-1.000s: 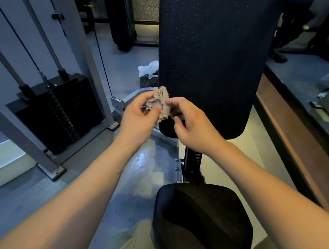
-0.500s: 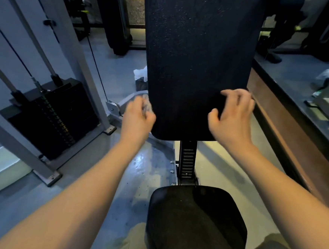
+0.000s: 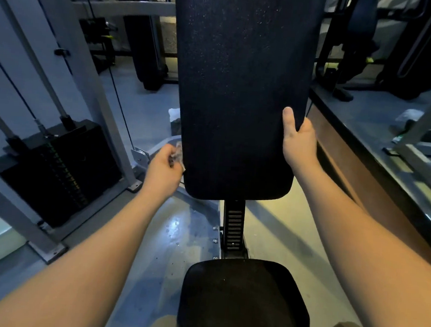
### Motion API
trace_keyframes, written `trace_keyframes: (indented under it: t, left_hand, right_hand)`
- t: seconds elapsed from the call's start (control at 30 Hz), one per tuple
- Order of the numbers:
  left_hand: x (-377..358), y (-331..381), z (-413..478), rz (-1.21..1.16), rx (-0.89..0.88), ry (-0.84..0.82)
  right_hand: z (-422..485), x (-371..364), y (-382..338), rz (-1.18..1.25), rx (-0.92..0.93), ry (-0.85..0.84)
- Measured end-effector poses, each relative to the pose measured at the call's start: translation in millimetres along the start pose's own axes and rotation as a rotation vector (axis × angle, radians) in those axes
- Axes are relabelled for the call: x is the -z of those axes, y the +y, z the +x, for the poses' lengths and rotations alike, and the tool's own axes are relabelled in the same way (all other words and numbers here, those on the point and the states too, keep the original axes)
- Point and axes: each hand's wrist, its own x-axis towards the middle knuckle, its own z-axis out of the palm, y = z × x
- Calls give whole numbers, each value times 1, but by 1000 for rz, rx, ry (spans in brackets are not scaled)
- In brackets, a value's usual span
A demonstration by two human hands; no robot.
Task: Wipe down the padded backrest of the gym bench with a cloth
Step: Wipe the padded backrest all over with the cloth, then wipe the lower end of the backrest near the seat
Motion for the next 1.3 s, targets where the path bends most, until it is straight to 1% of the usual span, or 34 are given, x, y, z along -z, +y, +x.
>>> trace_keyframes:
  t: [0.07, 0.1, 0.13, 0.17, 0.2, 0.23, 0.27, 0.3, 0.37, 0.43, 0.47, 0.6, 0.67, 0.73, 0.8, 0.9, 0.93, 0.97, 1.0, 1.03, 1.1, 1.13, 1.17, 1.2, 1.23, 1.3]
  left_hand:
    - [-4, -8, -13, 90, 66, -69]
    - [-2, -7, -17, 151, 73, -77]
    - [4, -3, -19, 196, 68, -49]
    - [10, 5, -20, 205, 43, 29]
    - [17, 17, -19, 181, -3, 153]
    - [22, 32, -16, 146, -80, 291]
    - [25, 50, -13, 133, -192, 390]
    - [23, 67, -10, 148, -317, 431]
    - [12, 90, -4, 248, -526, 375]
    - [-4, 86, 4, 380, -620, 282]
    - [-10, 79, 6, 418, -619, 249]
    - [-21, 48, -13, 463, -444, 123]
    - [-24, 43, -29, 512, -353, 39]
    - [-24, 47, -42, 508, -299, -21]
    - [-20, 63, -41, 452, -307, 5]
    - [-9, 95, -10, 364, -356, 156]
    - [-6, 102, 1, 373, -371, 167]
    - [-6, 104, 6, 405, -379, 133]
    - [-8, 103, 6, 450, -358, 59]
    - [-13, 98, -1, 491, -298, -48]
    - [-19, 92, -20, 502, -79, -270]
    - [-19, 94, -31, 462, 53, -320]
    - [-17, 99, -40, 401, 180, -321]
    - [-12, 110, -47, 323, 272, -288]
    - [-5, 124, -52, 246, 328, -249]
    - [12, 156, -61, 143, 374, -199]
  right_hand:
    - [2, 2, 0, 38, -16, -23]
    - [3, 2, -2, 41, -23, -38]
    - [3, 2, -3, 37, -25, -46]
    - [4, 3, -3, 30, -26, -48]
    - [5, 3, -4, 17, -33, -49]
    - [6, 4, -4, 4, -37, -49]
    - [7, 4, -3, -8, -44, -49]
    - [7, 5, -3, -12, -47, -53]
    - [8, 6, -4, -15, -58, -65]
    - [7, 7, -6, 17, -70, -65]
    - [7, 8, -7, 28, -77, -71]
    - [9, 8, -13, 32, -147, -103]
    - [10, 9, -17, 58, -212, -111]
    - [10, 10, -19, 75, -243, -116]
    - [10, 10, -22, 92, -252, -135]
    - [12, 12, -29, 94, -284, -149]
    - [12, 13, -33, 95, -312, -149]
    - [14, 15, -34, 92, -343, -157]
    - [14, 16, -36, 94, -373, -173]
    - [14, 17, -37, 90, -400, -184]
    - [15, 19, -48, 67, -434, -201]
    - [15, 20, -56, 52, -454, -209]
    - [14, 22, -63, 30, -481, -224]
    - [12, 24, -71, 6, -492, -237]
    - [9, 30, -80, -26, -501, -256]
    - [0, 45, -96, -69, -545, -283]
